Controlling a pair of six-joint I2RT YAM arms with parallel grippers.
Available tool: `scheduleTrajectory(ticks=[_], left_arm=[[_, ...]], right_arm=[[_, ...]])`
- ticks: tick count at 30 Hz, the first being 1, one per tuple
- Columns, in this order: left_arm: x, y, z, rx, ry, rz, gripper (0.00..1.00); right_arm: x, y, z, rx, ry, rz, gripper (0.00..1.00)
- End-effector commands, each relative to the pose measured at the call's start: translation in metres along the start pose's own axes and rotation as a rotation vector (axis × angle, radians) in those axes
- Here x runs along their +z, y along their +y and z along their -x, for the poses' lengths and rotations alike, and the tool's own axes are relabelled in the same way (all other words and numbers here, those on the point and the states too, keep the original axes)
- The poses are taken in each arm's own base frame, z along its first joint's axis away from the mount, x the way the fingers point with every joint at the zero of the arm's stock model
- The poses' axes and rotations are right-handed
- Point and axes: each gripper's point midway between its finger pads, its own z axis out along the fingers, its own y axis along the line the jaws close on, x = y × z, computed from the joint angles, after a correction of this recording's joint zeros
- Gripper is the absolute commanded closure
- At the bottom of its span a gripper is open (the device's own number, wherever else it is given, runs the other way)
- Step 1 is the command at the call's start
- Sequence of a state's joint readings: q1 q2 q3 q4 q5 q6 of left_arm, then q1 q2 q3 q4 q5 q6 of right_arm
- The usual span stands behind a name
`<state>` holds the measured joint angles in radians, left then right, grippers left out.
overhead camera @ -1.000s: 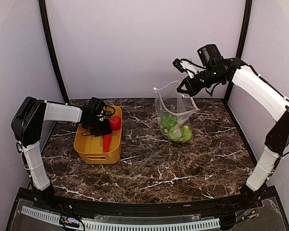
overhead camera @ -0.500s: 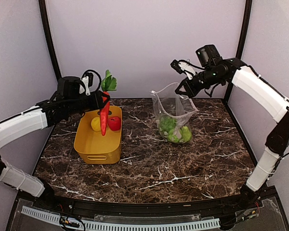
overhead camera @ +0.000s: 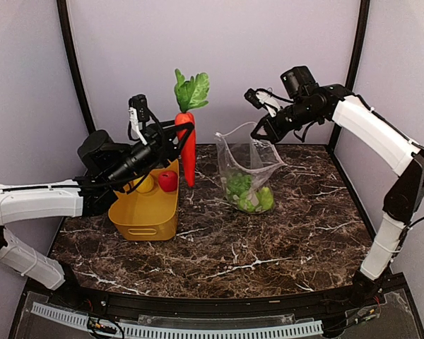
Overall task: Place the food in the zip-top bag and seal the zipper
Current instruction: Place the fake vegetable in the zipper food storage bag.
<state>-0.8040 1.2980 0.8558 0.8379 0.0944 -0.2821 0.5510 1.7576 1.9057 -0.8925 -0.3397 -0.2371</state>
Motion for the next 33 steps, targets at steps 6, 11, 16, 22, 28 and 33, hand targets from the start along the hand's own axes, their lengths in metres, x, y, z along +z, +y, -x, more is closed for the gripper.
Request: scheduleTrajectory(ticks=[6, 11, 16, 22, 28, 33], left_arm=[[0.044, -0.053, 0.028, 0.051, -0.288, -0.143, 0.8], [0.056, -0.047, 0.04, 0.011, -0.455, -0.114, 0.82], [0.075, -0.045, 0.032, -0.043, -0.471, -0.126, 0.84], [0.086, -0.053, 0.046, -0.125, -0.497, -0.181, 0.84], [0.089, -0.041, 0.056, -0.209, -0.569, -0.137, 0.87], [0.107, -0.019, 0.024, -0.139, -0.548, -0.015, 0.89]], right_arm=[[-0.004, 0.005, 0.013, 0.008, -0.037, 0.01, 1.0], [-0.007, 0.006, 0.015, 0.014, -0.044, 0.011, 1.0], [-0.006, 0.006, 0.012, 0.019, -0.039, 0.013, 1.0], [-0.005, 0.004, 0.012, 0.017, -0.037, 0.0, 1.0], [-0.009, 0.005, 0.014, 0.018, -0.044, -0.001, 1.0], [-0.016, 0.004, 0.019, 0.029, -0.061, -0.017, 1.0]])
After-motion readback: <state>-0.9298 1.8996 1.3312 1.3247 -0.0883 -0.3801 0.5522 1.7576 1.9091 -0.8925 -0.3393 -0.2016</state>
